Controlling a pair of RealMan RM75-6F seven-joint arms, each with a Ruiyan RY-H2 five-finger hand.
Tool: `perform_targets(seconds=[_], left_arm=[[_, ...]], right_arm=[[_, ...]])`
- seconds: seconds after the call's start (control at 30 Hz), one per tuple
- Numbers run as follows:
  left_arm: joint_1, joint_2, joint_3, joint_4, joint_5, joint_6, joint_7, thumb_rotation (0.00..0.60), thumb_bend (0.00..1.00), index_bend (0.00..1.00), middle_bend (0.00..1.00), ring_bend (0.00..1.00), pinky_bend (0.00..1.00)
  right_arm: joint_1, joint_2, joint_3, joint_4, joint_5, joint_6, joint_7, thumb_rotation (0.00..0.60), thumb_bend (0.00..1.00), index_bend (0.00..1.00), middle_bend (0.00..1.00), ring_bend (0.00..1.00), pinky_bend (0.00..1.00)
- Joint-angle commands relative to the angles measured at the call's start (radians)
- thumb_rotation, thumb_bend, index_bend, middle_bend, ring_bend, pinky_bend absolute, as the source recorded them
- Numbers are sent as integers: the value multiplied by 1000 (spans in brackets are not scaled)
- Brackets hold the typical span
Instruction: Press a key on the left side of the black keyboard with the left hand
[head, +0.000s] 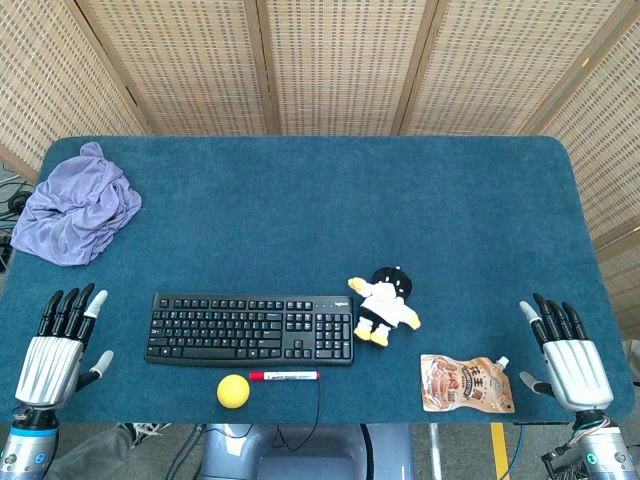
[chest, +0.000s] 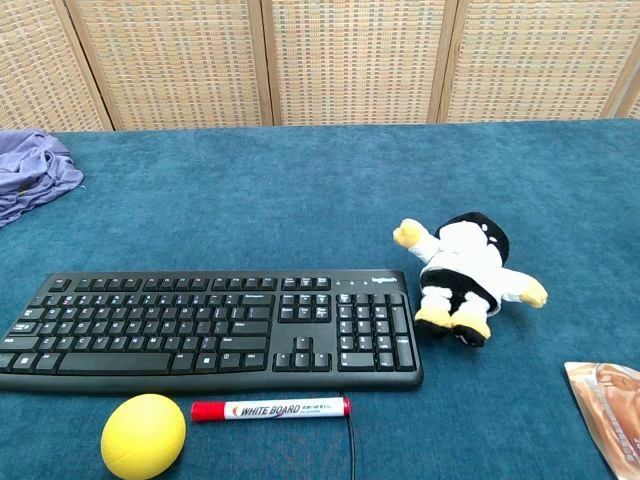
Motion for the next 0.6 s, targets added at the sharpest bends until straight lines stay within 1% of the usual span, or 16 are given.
perform_targets(seconds=[0.03, 0.6], left_arm=[[-1, 0, 0, 0, 0, -1, -1, 600, 263, 0, 0, 0, 0], [-4, 3, -3, 1, 2, 1, -11, 600, 264, 0, 0, 0, 0]], right_arm=[[0, 0, 0, 0, 0, 0, 0, 600, 0, 0, 0, 0, 0], [3, 0, 1, 1, 8, -10, 0, 600, 0, 0, 0, 0, 0]])
